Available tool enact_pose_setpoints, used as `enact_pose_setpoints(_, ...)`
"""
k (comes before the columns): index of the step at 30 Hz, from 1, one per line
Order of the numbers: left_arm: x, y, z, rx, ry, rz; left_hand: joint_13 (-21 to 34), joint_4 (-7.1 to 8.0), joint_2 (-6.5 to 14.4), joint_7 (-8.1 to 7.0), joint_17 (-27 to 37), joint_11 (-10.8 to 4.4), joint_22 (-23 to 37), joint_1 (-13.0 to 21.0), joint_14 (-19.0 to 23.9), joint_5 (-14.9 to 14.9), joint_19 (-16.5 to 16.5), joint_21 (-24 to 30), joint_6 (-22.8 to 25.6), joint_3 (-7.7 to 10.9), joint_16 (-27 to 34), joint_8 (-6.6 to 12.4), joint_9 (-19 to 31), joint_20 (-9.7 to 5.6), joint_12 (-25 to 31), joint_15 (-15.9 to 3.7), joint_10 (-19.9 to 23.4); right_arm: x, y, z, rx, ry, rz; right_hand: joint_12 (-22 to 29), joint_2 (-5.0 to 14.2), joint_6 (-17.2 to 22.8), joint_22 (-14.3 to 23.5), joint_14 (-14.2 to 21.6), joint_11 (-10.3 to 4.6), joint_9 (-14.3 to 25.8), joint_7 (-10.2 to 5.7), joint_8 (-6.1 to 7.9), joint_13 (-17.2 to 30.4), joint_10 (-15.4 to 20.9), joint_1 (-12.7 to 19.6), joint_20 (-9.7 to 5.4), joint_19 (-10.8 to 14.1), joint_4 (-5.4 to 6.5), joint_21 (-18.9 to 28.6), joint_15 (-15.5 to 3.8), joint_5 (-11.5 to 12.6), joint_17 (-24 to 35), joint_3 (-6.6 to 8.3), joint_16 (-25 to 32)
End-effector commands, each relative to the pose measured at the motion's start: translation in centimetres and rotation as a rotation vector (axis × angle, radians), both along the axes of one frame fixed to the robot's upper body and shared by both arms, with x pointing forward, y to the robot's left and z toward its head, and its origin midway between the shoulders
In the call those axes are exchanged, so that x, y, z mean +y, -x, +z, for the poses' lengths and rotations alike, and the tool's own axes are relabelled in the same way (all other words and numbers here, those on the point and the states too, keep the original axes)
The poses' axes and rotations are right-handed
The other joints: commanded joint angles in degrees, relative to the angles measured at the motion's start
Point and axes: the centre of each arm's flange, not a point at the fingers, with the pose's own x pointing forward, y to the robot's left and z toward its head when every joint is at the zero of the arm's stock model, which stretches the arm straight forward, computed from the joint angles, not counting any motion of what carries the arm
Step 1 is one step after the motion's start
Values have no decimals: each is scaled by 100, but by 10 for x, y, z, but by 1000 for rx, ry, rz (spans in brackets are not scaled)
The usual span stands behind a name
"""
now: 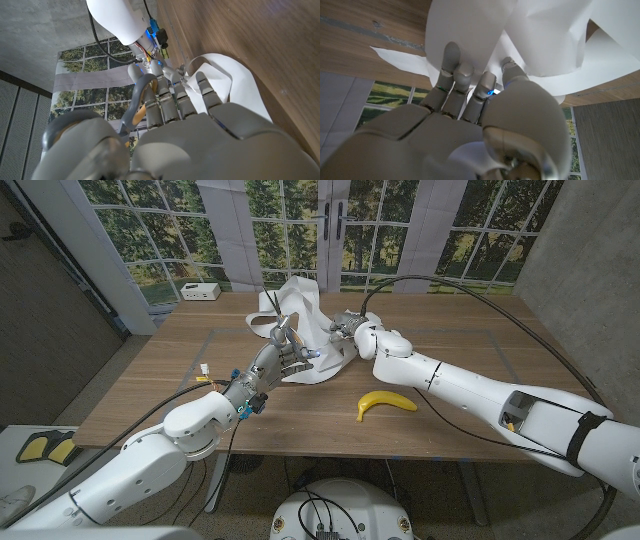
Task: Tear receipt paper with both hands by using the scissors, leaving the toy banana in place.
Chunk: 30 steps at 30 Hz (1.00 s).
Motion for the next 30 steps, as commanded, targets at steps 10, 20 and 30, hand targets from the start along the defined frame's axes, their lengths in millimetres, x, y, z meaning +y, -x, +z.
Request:
enact_pose_setpoints(10, 3, -4, 3, -11, -6, -17, 44, 34, -101, 414, 27, -93, 9, -156, 51, 16, 47, -59, 422, -34, -25, 910, 731, 12, -39, 14, 126, -32, 18, 31, 78, -238, 188, -6, -73, -114, -26, -9, -15, 831, 63, 349, -135, 32, -69, -581, 76, 44, 16, -610, 447, 2, 354, 8)
enact_pose_setpoints(20, 4, -6, 6, -9, -15, -20, 39, 41, -99, 418, 35, -80, 11, -154, 64, 10, 55, -82, 434, -34, -34, 893, 691, 12, -68, 5, 141, -44, 10, 42, 243, -386, 321, -161, -121, -82, -149, 27, -14, 1227, 177, 548, -349, 63, -132, -521, 225, 30, 3, -613, 647, -7, 497, -10)
enact_pose_setpoints(30, 6, -7, 4, 6, -29, -11, 60, 44, -101, 395, 39, -102, 12, -148, 63, 5, 65, -100, 440, -34, -47, 893, 676, 12, -74, 10, 161, -69, 1, 57, 322, -518, 426, -217, -268, -10, -308, 172, -18, 1652, 233, 784, -433, 296, -169, -455, 384, -24, 6, -609, 953, -16, 668, -43)
